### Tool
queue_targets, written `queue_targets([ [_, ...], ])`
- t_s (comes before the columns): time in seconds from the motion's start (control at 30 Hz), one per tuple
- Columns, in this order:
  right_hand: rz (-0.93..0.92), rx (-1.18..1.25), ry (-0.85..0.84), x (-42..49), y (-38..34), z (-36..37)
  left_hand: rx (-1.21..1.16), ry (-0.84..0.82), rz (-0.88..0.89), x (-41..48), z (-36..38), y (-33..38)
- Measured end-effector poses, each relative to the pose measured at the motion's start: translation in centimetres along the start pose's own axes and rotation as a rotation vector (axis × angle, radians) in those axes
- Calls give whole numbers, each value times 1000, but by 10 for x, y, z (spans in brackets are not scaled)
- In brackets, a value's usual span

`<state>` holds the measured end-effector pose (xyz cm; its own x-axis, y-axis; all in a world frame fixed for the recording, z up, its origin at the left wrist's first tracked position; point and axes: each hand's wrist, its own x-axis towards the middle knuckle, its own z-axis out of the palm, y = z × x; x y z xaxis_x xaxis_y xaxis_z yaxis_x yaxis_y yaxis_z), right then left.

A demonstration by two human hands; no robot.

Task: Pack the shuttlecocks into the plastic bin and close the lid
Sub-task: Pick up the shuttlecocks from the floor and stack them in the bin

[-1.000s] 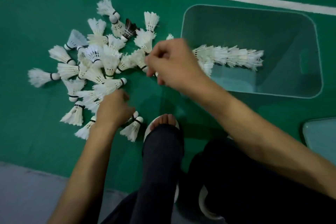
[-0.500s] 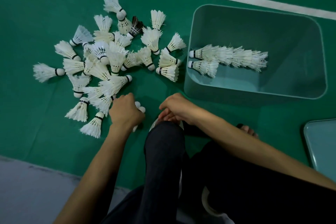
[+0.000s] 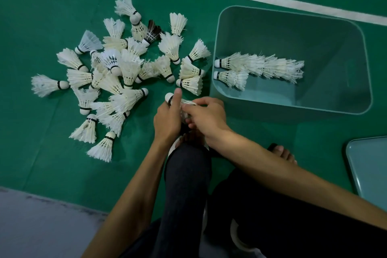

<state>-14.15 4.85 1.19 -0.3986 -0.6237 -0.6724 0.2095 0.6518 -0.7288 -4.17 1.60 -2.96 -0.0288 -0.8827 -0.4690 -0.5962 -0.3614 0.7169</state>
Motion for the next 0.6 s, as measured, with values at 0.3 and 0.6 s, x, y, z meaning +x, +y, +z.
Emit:
queue_targets([
  [0.3,-1021,-430,263,-29,-43,0,-8,-21,150,18,0,26],
  [0.6,-700,-75,486,6,-106,-101,510,50,321,59,29,56],
])
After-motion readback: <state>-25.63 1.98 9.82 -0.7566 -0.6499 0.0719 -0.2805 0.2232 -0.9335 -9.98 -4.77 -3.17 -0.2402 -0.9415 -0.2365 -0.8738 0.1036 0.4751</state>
